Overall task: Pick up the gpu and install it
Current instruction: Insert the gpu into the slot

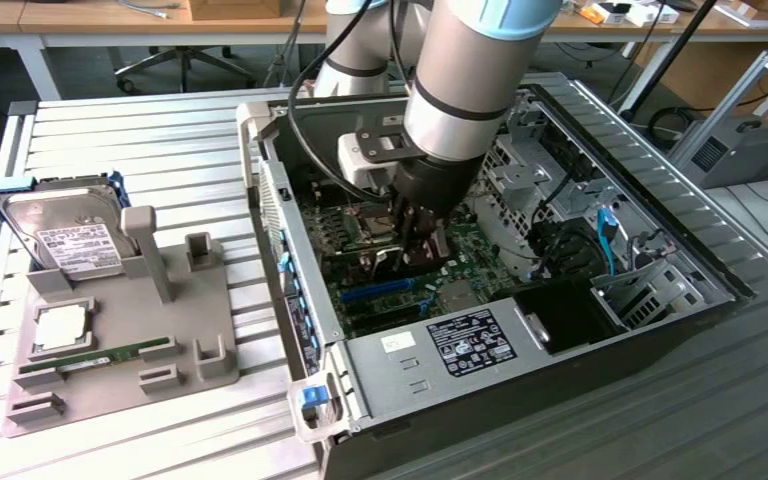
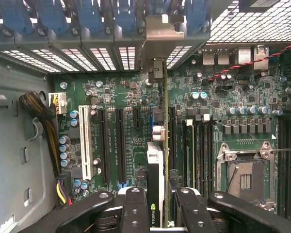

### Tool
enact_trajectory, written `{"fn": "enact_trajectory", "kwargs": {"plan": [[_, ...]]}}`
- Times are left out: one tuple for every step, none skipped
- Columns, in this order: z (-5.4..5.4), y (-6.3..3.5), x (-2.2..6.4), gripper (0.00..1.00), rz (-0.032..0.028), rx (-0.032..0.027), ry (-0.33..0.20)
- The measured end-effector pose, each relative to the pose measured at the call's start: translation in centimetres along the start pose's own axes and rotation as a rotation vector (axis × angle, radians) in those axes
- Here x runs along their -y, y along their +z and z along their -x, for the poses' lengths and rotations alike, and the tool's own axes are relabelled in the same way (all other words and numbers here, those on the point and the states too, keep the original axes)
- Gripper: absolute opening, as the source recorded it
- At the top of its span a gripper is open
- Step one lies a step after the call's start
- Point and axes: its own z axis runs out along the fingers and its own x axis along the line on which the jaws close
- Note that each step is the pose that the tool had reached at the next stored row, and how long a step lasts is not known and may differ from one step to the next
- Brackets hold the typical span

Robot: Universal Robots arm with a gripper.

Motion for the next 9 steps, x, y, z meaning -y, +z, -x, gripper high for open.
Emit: {"fn": "enact_trajectory", "kwargs": {"plan": [[0.0,0.0,0.0,0.27,0.0001,0.0,0.0],[0.0,0.04,-0.01,0.27,-0.0001,0.0002,0.0],[0.0,0.15,-0.04,0.27,-0.0003,0.0007,0.0],[-0.01,0.21,-0.08,0.27,-0.0002,0.0004,0.0],[-0.01,0.3,-0.12,0.27,-0.0001,0.0002,0.0],[-0.02,0.34,-0.14,0.27,-0.0001,0.0001,0.0],[-0.02,0.34,-0.16,0.27,0.0,-0.0001,0.0],[-0.02,0.36,-0.21,0.27,0.0,0.0,0.0],[-0.02,0.38,-0.24,0.27,-0.0002,0.0003,0.0]]}}
